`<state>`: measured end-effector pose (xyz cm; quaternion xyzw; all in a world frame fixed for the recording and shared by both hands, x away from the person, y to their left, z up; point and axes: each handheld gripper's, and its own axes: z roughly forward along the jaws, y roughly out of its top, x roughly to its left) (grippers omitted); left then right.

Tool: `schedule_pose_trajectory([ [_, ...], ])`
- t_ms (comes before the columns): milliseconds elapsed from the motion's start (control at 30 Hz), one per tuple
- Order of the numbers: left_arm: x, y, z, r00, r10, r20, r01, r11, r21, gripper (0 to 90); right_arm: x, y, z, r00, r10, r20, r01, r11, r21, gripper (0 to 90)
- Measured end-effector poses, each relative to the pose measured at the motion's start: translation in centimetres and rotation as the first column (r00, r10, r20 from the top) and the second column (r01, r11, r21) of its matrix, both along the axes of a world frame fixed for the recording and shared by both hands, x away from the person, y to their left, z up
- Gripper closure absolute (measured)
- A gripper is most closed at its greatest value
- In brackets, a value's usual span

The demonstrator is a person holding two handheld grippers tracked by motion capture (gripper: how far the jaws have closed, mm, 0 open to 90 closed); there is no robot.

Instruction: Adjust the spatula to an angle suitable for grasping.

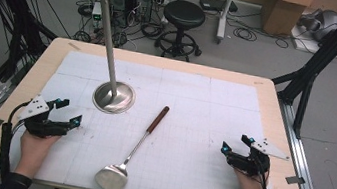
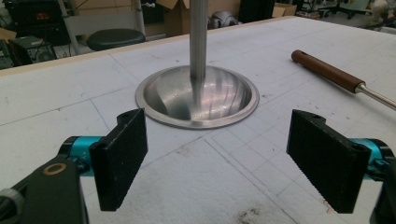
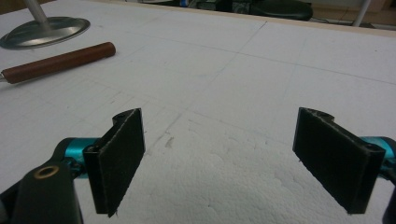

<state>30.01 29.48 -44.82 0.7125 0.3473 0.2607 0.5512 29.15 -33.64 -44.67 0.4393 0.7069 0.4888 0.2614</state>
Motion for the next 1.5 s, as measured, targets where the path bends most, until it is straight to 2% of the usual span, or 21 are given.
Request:
schedule_pose_trajectory([
  [200,-0.1,-0.3,0.0,0.9999,-0.003,0.012,0.002,0.9996,0.027,21.8,0.0,0.0,0.0,1.0,0.001,0.0,-0.001,1.0,-0.002,16.1],
  [400,0.0,0.0,0.0,1.0,0.004,0.002,-0.004,1.0,0.003,21.4,0.0,0.0,0.0,1.0,0.0,0.0,0.0,1.0,-0.003,16.1],
  [500,-0.1,-0.2,0.1,0.9999,0.007,0.011,-0.007,0.9998,0.018,20.3,0.0,0.0,0.0,1.0,-0.005,-0.003,0.005,1.0,0.007,16.1],
  [567,-0.1,-0.2,0.2,0.9999,0.013,0.001,-0.013,0.9996,0.023,20.3,0.0,-0.1,0.0,1.0,-0.005,-0.002,0.005,1.0,0.006,16.1],
  [667,-0.3,0.1,0.6,0.9994,0.033,-0.005,-0.033,0.9994,0.006,20.3,0.0,0.0,0.0,1.0,-0.001,0.003,0.001,1.0,-0.003,16.1],
  [733,-0.6,0.4,1.3,0.9986,0.053,0.006,-0.053,0.9981,-0.03,19.1,0.0,0.1,0.0,1.0,0.0,0.001,0.0,1.0,-0.006,16.1],
  [833,-0.6,0.4,1.9,0.9986,0.053,0.004,-0.053,0.998,-0.034,17.3,0.0,0.0,0.0,1.0,-0.001,-0.001,0.001,1.0,-0.005,16.1],
  [1067,-0.7,-1.8,3.3,0.9997,-0.019,0.015,0.019,0.9998,-0.007,15.6,0.0,0.0,0.0,1.0,-0.001,-0.001,0.001,1.0,-0.006,16.1],
  [1100,-0.8,-2.8,3.8,0.9991,-0.043,0.006,0.043,0.9991,0.004,15.3,0.0,0.0,0.0,1.0,-0.001,-0.001,0.001,1.0,-0.006,16.1],
  [1267,-0.8,-4.2,4.4,0.9971,-0.076,0.0,0.076,0.997,0.014,14.7,0.0,0.0,0.0,1.0,0.002,0.002,-0.002,1.0,-0.009,16.1],
  [1367,-0.8,-5.9,5.0,0.9935,-0.112,-0.023,0.112,0.9933,0.028,14.7,0.0,0.1,0.0,1.0,0.002,0.0,-0.002,1.0,-0.007,16.1],
  [1500,-0.9,-7.1,5.3,0.9898,-0.137,-0.04,0.138,0.9901,0.025,14.6,0.0,0.1,0.0,1.0,0.002,0.002,-0.001,1.0,-0.009,16.1],
])
